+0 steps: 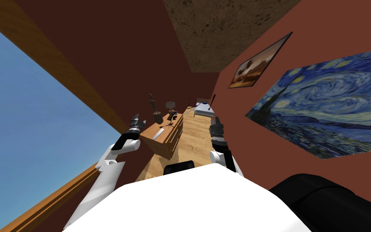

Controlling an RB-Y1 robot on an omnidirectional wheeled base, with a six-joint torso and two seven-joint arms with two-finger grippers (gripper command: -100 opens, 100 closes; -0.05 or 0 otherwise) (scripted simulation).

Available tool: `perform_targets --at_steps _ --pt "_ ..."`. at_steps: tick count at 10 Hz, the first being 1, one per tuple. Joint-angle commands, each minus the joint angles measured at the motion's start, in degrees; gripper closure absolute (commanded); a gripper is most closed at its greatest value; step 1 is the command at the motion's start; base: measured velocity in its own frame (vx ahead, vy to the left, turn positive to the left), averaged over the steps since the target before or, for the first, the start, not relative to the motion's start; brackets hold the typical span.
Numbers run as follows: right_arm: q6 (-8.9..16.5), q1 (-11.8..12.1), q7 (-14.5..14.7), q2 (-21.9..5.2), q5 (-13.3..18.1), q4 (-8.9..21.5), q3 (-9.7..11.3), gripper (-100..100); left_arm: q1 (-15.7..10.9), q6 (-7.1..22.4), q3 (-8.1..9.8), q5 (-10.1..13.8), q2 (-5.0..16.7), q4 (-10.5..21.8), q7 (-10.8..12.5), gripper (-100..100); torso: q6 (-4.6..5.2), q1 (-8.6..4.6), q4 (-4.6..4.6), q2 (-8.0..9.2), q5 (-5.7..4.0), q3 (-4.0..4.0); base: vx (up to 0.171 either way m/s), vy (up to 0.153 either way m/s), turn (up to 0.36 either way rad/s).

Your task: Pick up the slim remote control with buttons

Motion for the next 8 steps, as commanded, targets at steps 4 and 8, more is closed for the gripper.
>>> perform_targets --at_steps 4,8 --pt "0.0 0.0 0.0 0.0 0.0 0.0 0.0 0 -0.6 7.3 3.26 3.3 2.7 2.3 -0.1 -100 0.00 0.05 0.00 -0.01 0.01 0.00 -0.030 -0.090 0.041" --pt "0.0 0.0 0.0 0.0 0.0 0.0 0.0 0 -0.8 12.4 5.35 5.4 4.4 3.6 -0.2 -100 0.01 0.12 0.00 -0.03 0.02 -0.02 -0.018 -0.070 0.035"
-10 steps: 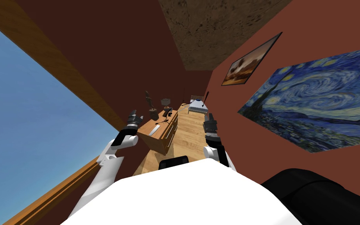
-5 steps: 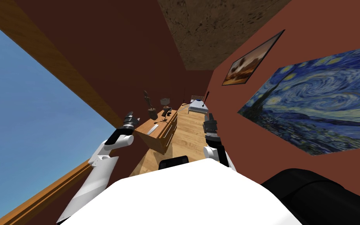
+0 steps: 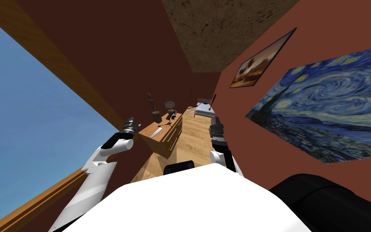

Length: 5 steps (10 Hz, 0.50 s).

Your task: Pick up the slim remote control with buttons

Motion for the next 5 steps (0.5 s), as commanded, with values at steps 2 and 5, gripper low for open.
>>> perform_targets --at_steps 2,5 --pt "0.0 0.0 0.0 0.0 0.0 0.0 0.0 0 0.1 3.9 1.63 1.7 1.4 0.7 0.0 -100 0.01 0.02 0.00 -0.02 0.00 -0.01 -0.022 -0.062 0.033" --pt "0.0 0.0 0.0 0.0 0.0 0.0 0.0 0 0.0 6.8 2.74 2.8 2.3 1.4 0.0 -100 0.00 -0.02 0.00 -0.02 -0.01 -0.01 -0.019 -0.066 0.032"
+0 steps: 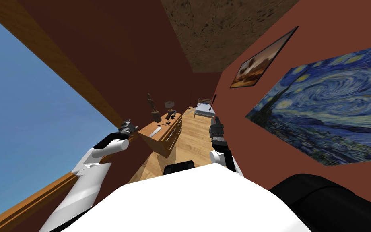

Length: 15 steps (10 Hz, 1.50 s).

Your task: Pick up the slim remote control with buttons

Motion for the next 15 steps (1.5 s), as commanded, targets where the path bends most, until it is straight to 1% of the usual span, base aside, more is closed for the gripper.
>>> perform_targets --at_steps 1,2,3,4,5,6,7,8,9,10,11,12,13,14,15 --pt "0.0 0.0 0.0 0.0 0.0 0.0 0.0 0 0.0 2.9 1.36 1.0 0.8 0.3 0.0 -100 0.00 0.00 0.00 0.00 0.00 0.00 -0.016 -0.064 0.040" --pt "0.0 0.0 0.0 0.0 0.0 0.0 0.0 0 0.0 3.7 1.36 1.0 0.8 0.3 0.0 -100 -0.01 0.00 0.00 0.00 0.00 0.00 -0.009 -0.060 0.025" --pt "0.0 0.0 0.0 0.0 0.0 0.0 0.0 0 -0.1 5.8 2.46 2.1 1.7 1.1 0.0 -100 0.00 0.01 -0.01 -0.03 0.00 -0.02 -0.006 -0.077 0.036" --pt "0.0 0.0 0.0 0.0 0.0 0.0 0.0 0 -0.1 6.4 2.46 2.1 1.7 1.1 0.0 -100 -0.01 -0.04 -0.01 -0.04 0.00 -0.02 -0.008 -0.060 0.027" --pt "0.0 0.0 0.0 0.0 0.0 0.0 0.0 0 -0.2 8.8 3.56 3.1 2.6 1.9 0.0 -100 0.01 0.00 -0.01 -0.05 0.00 -0.03 -0.018 -0.064 0.021" --pt "0.0 0.0 0.0 0.0 0.0 0.0 0.0 0 -0.2 9.1 3.56 3.1 2.6 1.9 0.0 -100 -0.01 0.01 -0.01 -0.02 0.00 -0.01 -0.013 -0.054 0.022" --pt "0.0 0.0 0.0 0.0 0.0 0.0 0.0 0 -0.2 11.2 4.64 4.0 3.5 2.8 0.1 -100 0.00 0.04 0.00 -0.03 0.01 -0.02 0.000 -0.066 0.019" --pt "0.0 0.0 0.0 0.0 0.0 0.0 0.0 0 -0.2 11.8 4.64 4.0 3.5 2.8 0.1 -100 0.00 0.00 -0.02 -0.07 0.01 -0.04 0.006 -0.055 0.013" --pt "0.0 0.0 0.0 0.0 0.0 0.0 0.0 0 -0.3 14.1 5.71 4.9 4.3 3.8 0.2 -100 0.00 0.03 -0.02 -0.09 0.00 -0.05 0.009 -0.067 0.010" --pt "0.0 0.0 0.0 0.0 0.0 0.0 0.0 0 -0.3 14.5 5.71 4.9 4.3 3.8 0.2 -100 0.00 0.00 -0.03 -0.10 0.01 -0.06 0.005 -0.051 0.012" --pt "0.0 0.0 0.0 0.0 0.0 0.0 0.0 0 -0.3 16.6 6.75 5.7 5.1 4.9 0.3 -100 0.01 0.05 -0.02 -0.10 0.01 -0.06 0.006 -0.048 -0.004" --pt "0.0 0.0 0.0 0.0 0.0 0.0 0.0 0 -0.3 17.2 6.75 5.7 5.1 4.9 0.3 -100 0.00 0.06 -0.02 -0.10 0.02 -0.06 0.009 -0.044 0.004" --pt "0.0 0.0 0.0 0.0 0.0 0.0 0.0 0 -0.4 19.2 7.77 6.4 5.9 6.0 0.5 -100 0.01 0.08 -0.02 -0.11 0.02 -0.06 0.030 -0.061 -0.016" --pt "0.0 0.0 0.0 0.0 0.0 0.0 0.0 0 -0.4 19.9 7.77 6.4 5.9 6.0 0.5 -100 0.01 0.03 -0.04 -0.17 0.01 -0.10 0.027 -0.050 -0.003" --pt "0.0 0.0 0.0 0.0 0.0 0.0 0.0 0 -0.4 21.9 8.77 7.0 6.6 7.3 0.8 -100 0.01 0.06 -0.04 -0.18 0.01 -0.11 0.032 -0.045 -0.031"
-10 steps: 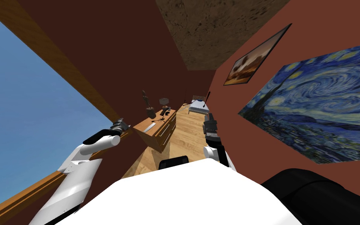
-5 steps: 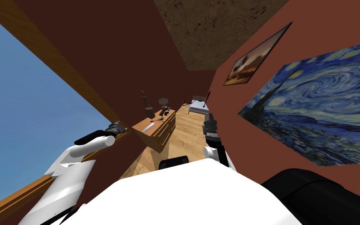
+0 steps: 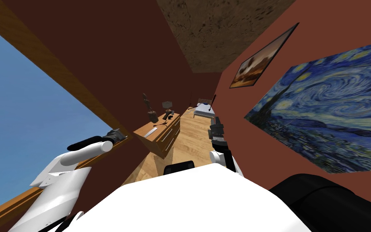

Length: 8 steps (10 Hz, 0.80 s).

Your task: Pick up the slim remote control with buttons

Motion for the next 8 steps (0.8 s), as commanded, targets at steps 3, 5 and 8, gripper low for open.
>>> perform_targets --at_steps 3,5,8 --pt "0.0 0.0 0.0 0.0 0.0 0.0 0.0 0 -0.3 4.9 1.51 0.9 1.3 2.0 0.5 -100 0.00 -0.02 -0.01 -0.04 -0.01 -0.02 0.038 -0.044 -0.026" --pt "0.0 0.0 0.0 0.0 0.0 0.0 0.0 0 -0.3 7.6 2.47 1.3 1.9 3.4 0.9 -100 0.01 0.00 -0.02 -0.09 0.00 -0.05 0.056 -0.044 -0.048" --pt "0.0 0.0 0.0 0.0 0.0 0.0 0.0 0 -0.4 12.7 4.33 1.8 3.1 6.6 1.8 -100 0.00 0.05 -0.03 -0.12 0.01 -0.07 0.070 -0.032 -0.065"
